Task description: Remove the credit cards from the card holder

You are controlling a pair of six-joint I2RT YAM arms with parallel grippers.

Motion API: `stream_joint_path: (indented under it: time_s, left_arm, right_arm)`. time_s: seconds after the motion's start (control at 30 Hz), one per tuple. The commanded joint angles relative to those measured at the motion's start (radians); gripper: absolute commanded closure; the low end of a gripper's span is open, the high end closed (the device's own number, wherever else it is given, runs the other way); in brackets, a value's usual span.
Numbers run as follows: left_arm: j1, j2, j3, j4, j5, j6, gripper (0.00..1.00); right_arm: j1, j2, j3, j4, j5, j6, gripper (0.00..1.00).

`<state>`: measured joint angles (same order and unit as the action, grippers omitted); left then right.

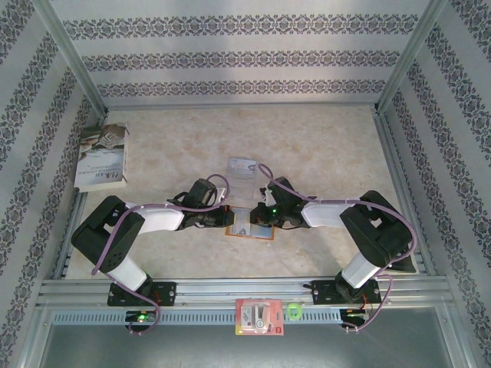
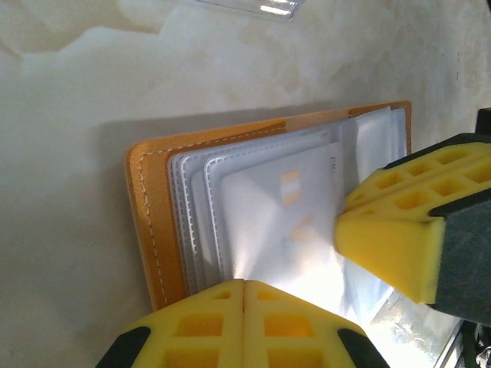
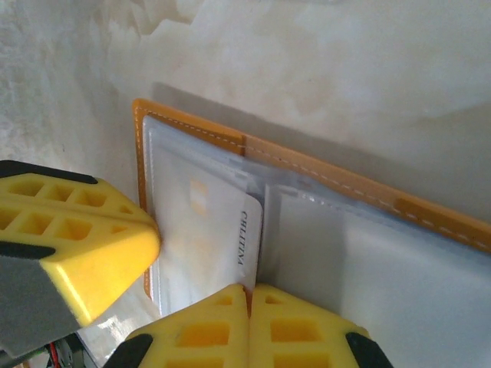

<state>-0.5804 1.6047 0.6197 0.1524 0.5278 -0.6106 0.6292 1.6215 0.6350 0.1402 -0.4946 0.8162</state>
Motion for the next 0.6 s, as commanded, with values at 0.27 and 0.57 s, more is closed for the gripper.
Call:
stream_joint_path:
  time_s: [0.27,0.57]
  left_arm:
    - [0.017,0.021,-0.060,-0.145,-0.071,-0.008,1.00]
    - [0.019,0.016,-0.050,-0.142,-0.060,-0.006,1.00]
  right_arm:
    - [-0.034,-0.056,-0.006,-0.151,0.059,-0.034,1.00]
    - [-0.024,-0.183,0.044,-0.327,0.134,-0.103,1.00]
